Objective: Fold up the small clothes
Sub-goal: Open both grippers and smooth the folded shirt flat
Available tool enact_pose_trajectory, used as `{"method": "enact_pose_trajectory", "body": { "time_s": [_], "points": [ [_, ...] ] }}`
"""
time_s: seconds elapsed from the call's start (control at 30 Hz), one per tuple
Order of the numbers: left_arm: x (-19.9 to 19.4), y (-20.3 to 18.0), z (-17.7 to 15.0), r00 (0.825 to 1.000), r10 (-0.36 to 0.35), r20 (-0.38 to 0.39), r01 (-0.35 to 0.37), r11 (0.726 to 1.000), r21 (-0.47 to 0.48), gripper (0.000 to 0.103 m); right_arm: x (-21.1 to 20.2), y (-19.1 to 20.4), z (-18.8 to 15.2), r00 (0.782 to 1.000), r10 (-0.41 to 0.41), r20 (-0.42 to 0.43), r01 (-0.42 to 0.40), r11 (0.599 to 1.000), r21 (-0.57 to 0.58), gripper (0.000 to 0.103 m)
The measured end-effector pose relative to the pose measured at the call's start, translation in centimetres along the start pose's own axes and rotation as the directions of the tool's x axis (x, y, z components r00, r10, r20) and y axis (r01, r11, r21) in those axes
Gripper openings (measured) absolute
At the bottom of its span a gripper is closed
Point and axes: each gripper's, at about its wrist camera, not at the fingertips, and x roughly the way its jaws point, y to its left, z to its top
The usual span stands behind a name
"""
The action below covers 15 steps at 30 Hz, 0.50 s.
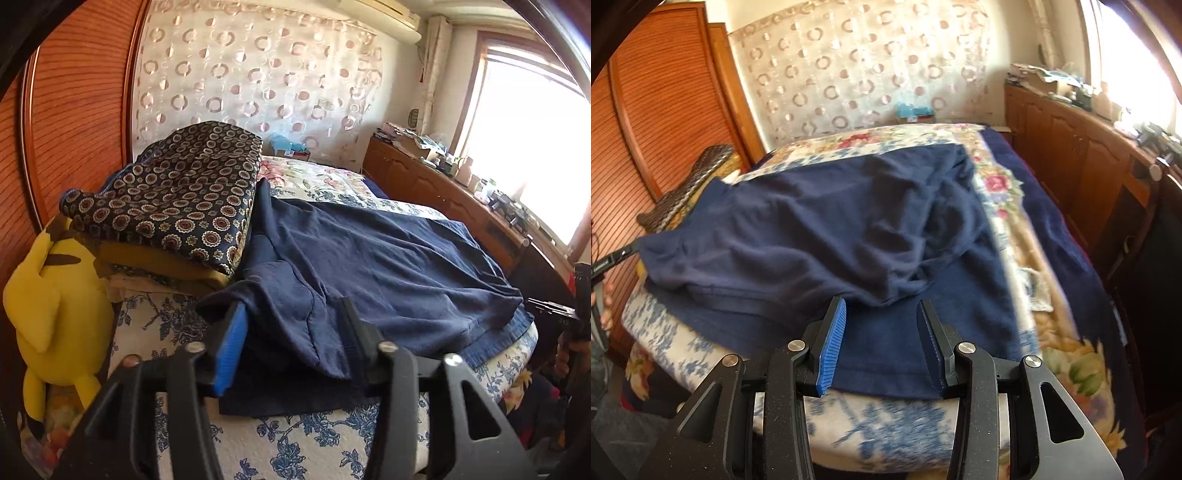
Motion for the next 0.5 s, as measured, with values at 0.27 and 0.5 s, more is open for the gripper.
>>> {"method": "enact_pose_trajectory", "body": {
  "time_s": [0.27,0.5],
  "points": [
    [-0.6,1.7,0.1,0.997,0.072,0.029,-0.071,0.997,-0.038,0.055,0.4,1.6,0.1,1.0,-0.01,0.016,0.01,0.999,-0.042,0.04],
    [0.6,2.4,0.1,0.995,0.103,0.001,-0.103,0.994,-0.044,0.055,-0.6,2.1,1.0,0.998,-0.024,0.06,0.027,0.998,-0.057,0.046]
  ]
}}
